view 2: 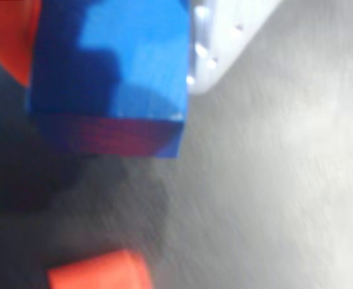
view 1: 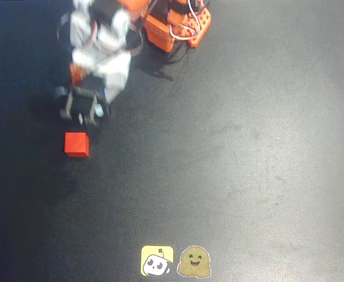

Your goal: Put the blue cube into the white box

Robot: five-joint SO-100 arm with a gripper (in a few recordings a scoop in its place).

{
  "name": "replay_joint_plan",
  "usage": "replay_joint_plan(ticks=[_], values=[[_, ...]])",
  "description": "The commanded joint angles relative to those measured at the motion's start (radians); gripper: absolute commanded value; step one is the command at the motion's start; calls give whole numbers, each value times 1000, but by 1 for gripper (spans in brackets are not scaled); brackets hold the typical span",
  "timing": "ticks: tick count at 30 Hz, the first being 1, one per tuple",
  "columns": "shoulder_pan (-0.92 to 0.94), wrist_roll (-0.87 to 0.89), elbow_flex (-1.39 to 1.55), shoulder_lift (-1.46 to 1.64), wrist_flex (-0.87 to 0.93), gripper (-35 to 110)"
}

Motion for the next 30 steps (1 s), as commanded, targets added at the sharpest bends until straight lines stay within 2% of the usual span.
replay_joint_plan(ticks=[1, 15, 30], values=[[61, -35, -52, 98, 94, 0], [348, -143, 58, 420, 270, 0], [512, -175, 290, 591, 227, 0]])
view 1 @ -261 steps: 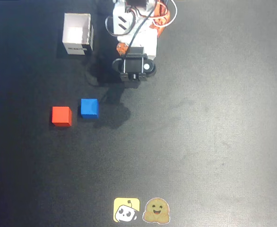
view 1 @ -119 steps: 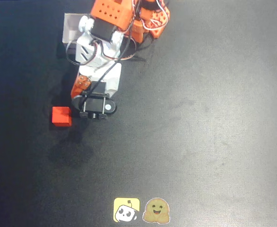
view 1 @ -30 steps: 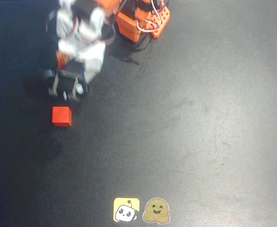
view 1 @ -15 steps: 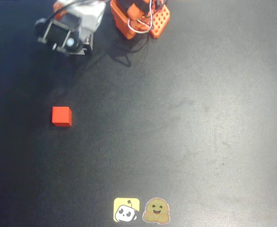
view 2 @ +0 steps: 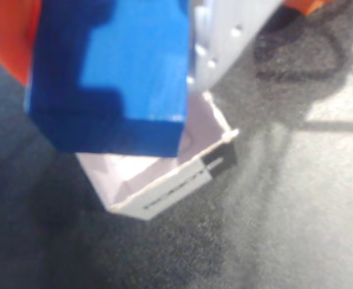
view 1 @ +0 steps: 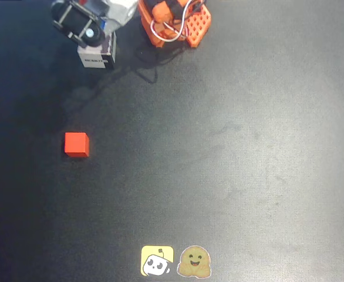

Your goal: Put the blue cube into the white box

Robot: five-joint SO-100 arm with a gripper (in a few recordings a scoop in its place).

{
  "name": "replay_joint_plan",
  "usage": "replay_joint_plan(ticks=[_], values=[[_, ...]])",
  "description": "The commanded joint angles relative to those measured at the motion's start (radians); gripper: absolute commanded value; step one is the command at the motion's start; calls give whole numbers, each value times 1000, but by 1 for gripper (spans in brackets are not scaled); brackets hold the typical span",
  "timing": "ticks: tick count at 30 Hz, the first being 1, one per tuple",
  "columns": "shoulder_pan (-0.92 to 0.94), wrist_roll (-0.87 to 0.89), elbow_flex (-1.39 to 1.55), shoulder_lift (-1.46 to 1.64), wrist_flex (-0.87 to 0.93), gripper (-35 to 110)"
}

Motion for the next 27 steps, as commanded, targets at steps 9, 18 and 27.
replay_joint_plan(ticks=[9, 18, 27], values=[[89, -43, 110, 46, -97, 0], [94, -23, 118, 34, -87, 0], [78, -14, 120, 51, -78, 6]])
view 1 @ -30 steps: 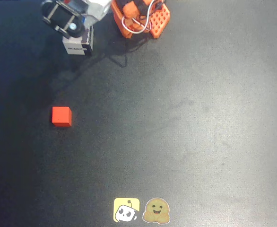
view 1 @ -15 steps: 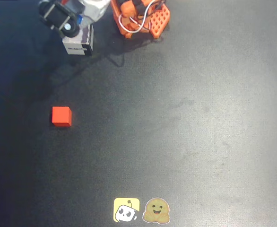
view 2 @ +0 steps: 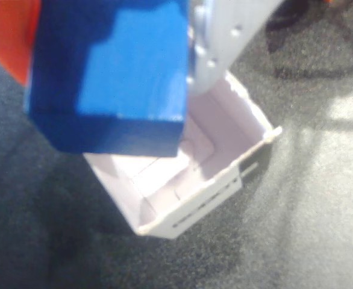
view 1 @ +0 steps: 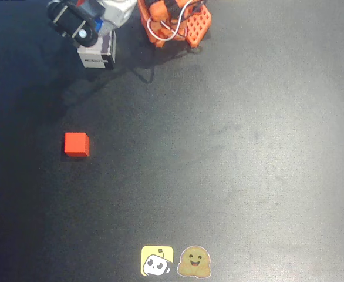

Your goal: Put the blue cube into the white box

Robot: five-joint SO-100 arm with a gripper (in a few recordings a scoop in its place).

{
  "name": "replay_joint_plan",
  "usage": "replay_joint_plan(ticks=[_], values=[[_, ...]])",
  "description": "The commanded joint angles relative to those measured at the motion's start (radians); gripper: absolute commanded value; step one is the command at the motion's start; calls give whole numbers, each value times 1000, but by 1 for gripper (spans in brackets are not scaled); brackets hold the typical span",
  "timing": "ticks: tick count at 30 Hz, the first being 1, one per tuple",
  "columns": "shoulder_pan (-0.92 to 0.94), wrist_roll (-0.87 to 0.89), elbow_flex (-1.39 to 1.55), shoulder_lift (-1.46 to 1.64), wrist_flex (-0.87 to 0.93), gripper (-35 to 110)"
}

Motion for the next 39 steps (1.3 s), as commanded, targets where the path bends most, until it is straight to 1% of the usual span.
replay_joint_plan(ticks=[1, 9, 13, 15, 19, 25, 28, 30, 33, 39], values=[[-12, 11, -5, 14, -2, 7], [-55, 15, 2, 52, -2, 23], [-55, 12, 3, 54, -2, 23], [-54, 12, 3, 57, -2, 19], [-37, 26, 6, 54, -3, 1], [-98, 38, 17, 94, -51, 0], [-186, 44, 9, 92, -112, 0], [-284, 69, 5, 86, -153, 0], [-466, 141, 0, 92, -201, 0], [-841, 368, 48, 141, -241, 0]])
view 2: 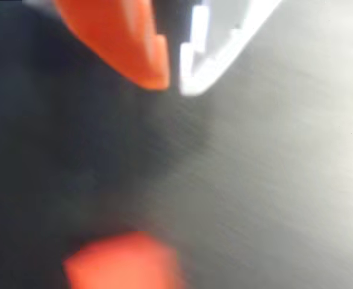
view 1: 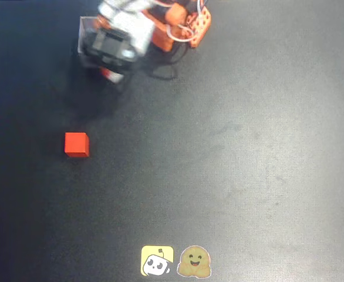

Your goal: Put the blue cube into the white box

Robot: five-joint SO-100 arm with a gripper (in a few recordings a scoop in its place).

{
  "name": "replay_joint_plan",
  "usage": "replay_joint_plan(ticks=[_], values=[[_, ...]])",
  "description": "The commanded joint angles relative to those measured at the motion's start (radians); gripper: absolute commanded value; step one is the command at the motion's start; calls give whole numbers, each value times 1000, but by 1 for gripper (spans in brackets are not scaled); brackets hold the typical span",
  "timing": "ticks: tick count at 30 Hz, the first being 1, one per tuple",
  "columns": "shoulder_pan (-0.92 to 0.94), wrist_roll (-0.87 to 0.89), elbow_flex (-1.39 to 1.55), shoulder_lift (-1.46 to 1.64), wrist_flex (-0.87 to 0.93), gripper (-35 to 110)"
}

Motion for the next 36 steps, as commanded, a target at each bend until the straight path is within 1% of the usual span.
replay_joint_plan(ticks=[1, 4, 6, 13, 19, 22, 24, 26, 28, 31, 36], values=[[-209, 120, 32, 57, -26, 0], [-371, 229, 135, 227, -23, 0], [-456, 275, 155, 227, -31, 0], [-612, 365, 218, 229, -51, 0], [-612, 459, 328, 229, -37, 0], [-594, 446, 391, 229, -54, 0], [-592, 448, 391, 229, -21, 0], [-580, 416, 391, 229, -12, 0], [-558, 411, 391, 229, 58, 0], [-494, 296, 391, 229, 84, 0], [-463, 298, 391, 227, 84, 0]])
